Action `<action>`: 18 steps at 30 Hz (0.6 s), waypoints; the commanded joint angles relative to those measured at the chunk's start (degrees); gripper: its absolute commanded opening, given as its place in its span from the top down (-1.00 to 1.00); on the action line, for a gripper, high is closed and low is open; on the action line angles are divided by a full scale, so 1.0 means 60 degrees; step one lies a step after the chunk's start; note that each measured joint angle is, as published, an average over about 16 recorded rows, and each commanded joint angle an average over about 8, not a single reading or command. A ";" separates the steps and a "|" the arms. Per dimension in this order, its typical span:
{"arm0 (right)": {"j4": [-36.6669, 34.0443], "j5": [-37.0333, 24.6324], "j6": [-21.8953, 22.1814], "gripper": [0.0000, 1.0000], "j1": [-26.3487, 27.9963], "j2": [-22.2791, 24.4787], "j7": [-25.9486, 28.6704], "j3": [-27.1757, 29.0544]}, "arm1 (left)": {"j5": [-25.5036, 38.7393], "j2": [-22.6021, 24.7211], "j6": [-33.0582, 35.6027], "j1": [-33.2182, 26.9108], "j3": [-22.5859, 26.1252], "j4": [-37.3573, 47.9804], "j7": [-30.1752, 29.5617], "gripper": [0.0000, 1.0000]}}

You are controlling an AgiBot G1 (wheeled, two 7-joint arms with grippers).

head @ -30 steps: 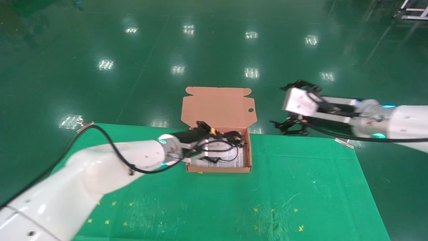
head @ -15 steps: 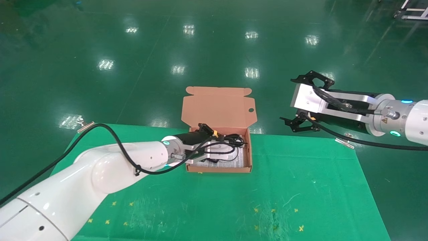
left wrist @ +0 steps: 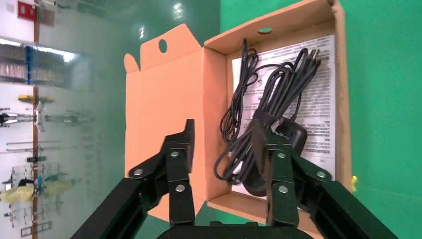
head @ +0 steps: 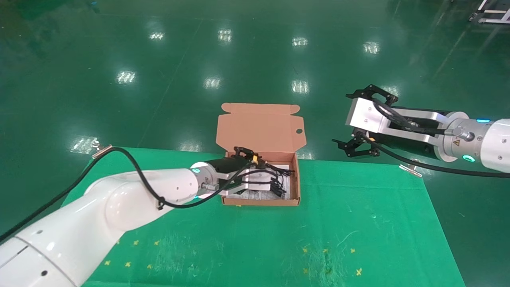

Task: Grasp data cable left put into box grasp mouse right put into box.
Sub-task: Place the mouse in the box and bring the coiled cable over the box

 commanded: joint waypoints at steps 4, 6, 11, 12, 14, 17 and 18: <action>-0.0276 -0.0095 0.0128 -1.00 0.0413 -0.0222 -0.0341 0.0140 | -0.0113 -0.0131 -0.0200 -0.0294 -0.0086 -0.0036 -0.0234 -1.00; -0.0436 -0.0189 0.0063 -1.00 0.0657 -0.0349 -0.0565 0.0157 | -0.0114 -0.0144 -0.0299 -0.0479 -0.0142 0.0045 -0.0351 -1.00; -0.0680 -0.0386 -0.0301 -1.00 0.1074 -0.0553 -0.0902 0.0132 | -0.0078 -0.0138 -0.0452 -0.0752 -0.0191 0.0201 -0.0506 -1.00; -0.0702 -0.0384 -0.0379 -1.00 0.1103 -0.0571 -0.0924 0.0152 | -0.0101 -0.0145 -0.0444 -0.0769 -0.0202 0.0218 -0.0526 -1.00; -0.0727 -0.0295 -0.0562 -1.00 0.1081 -0.0582 -0.0948 0.0238 | -0.0221 -0.0209 -0.0358 -0.0759 -0.0269 0.0200 -0.0554 -1.00; -0.0711 0.0009 -0.0872 -1.00 0.0876 -0.0543 -0.0943 0.0485 | -0.0601 -0.0416 -0.0056 -0.0646 -0.0458 0.0072 -0.0598 -1.00; -0.0698 0.0149 -0.0990 -1.00 0.0773 -0.0520 -0.0937 0.0591 | -0.0778 -0.0513 0.0091 -0.0583 -0.0548 0.0004 -0.0613 -1.00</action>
